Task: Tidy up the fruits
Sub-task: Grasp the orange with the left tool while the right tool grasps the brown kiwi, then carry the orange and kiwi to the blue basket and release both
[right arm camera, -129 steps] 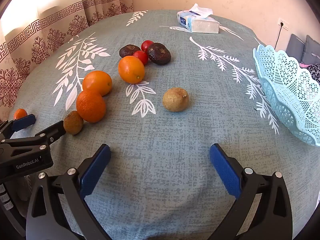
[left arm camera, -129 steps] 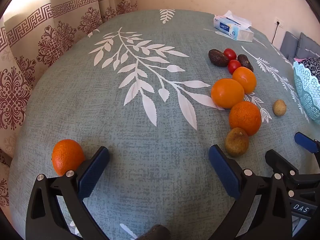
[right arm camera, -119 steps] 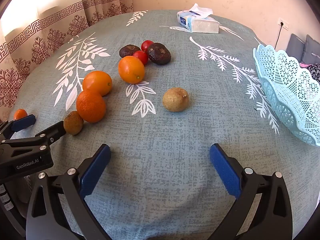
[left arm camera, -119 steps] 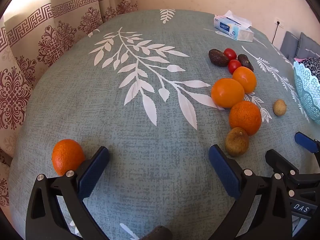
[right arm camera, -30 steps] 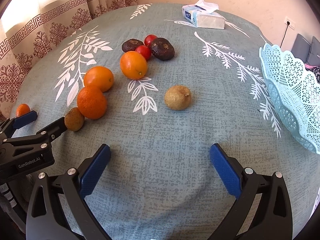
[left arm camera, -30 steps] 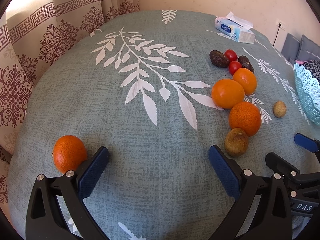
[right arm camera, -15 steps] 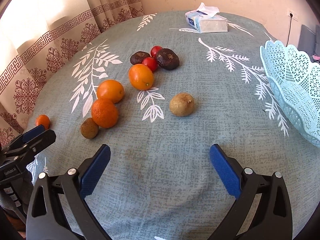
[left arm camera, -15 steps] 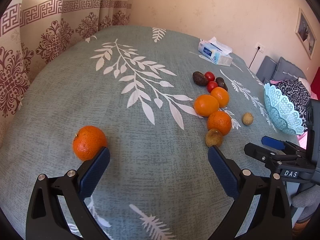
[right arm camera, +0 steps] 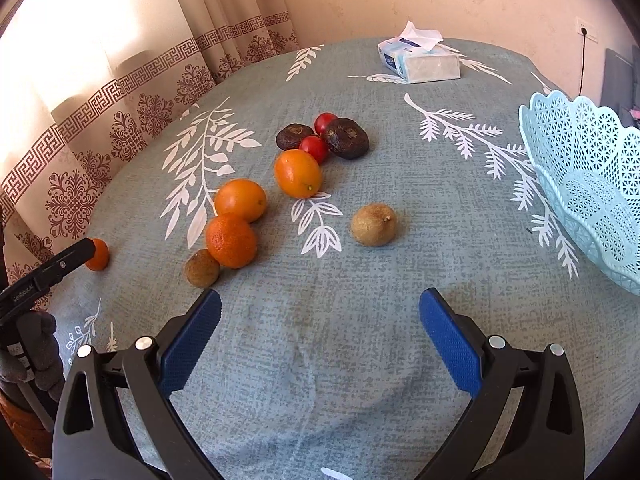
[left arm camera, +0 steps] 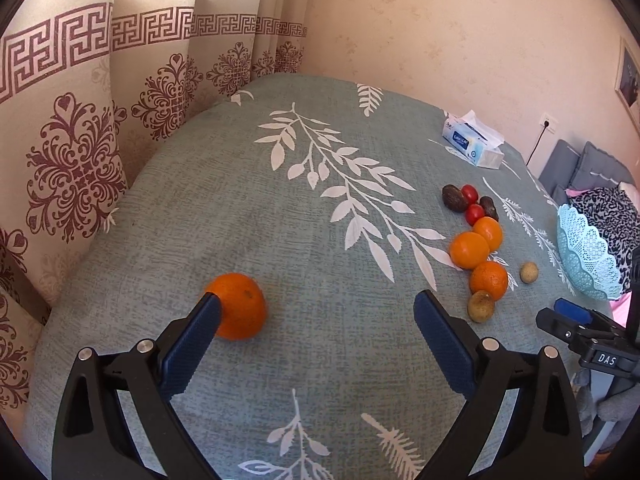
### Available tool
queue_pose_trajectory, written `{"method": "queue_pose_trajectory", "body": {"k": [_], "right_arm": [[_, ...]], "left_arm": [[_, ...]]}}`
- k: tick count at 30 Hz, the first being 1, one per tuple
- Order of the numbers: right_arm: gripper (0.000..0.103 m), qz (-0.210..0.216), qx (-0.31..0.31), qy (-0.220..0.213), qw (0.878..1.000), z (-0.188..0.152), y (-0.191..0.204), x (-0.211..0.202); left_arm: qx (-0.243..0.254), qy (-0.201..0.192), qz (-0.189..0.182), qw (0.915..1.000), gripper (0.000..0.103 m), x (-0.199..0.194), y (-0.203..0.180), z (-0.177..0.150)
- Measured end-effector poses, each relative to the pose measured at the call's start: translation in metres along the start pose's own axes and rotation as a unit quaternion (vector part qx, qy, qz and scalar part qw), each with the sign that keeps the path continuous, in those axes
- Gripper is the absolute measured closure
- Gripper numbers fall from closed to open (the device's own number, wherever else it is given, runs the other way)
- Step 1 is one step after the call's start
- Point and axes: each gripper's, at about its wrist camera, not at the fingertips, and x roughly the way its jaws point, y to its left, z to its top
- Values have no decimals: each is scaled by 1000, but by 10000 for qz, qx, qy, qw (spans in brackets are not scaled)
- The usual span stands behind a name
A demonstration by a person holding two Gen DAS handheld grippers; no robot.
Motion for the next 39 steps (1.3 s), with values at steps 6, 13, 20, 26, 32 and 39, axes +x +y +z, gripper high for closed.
{"method": "queue_pose_trajectory", "body": {"k": [6,13,20,26,32,39], "right_arm": [[2,-34,-26,2,10000,0,1,0],[13,-127,79,34,9999,3,-3,0],[38,-331,83,215,9992,17,-10,10],[50,-542,119,361,9978,33,-22,28],[62,-687,-55,324,9971,42,-22,38],[74,-615,-145,32,9980,44,-20,14]], "left_arm": [[-291,144,110,9994,22,8,28,2],[-37,457,419,9981,52,36,19,-4],[238,256,454,9984,68,33,10,-9],[213,216,343,9990,68,31,10,-7],[250,220,232,9992,68,29,4,-7],[353,184,-32,9992,68,23,-22,2]]}}
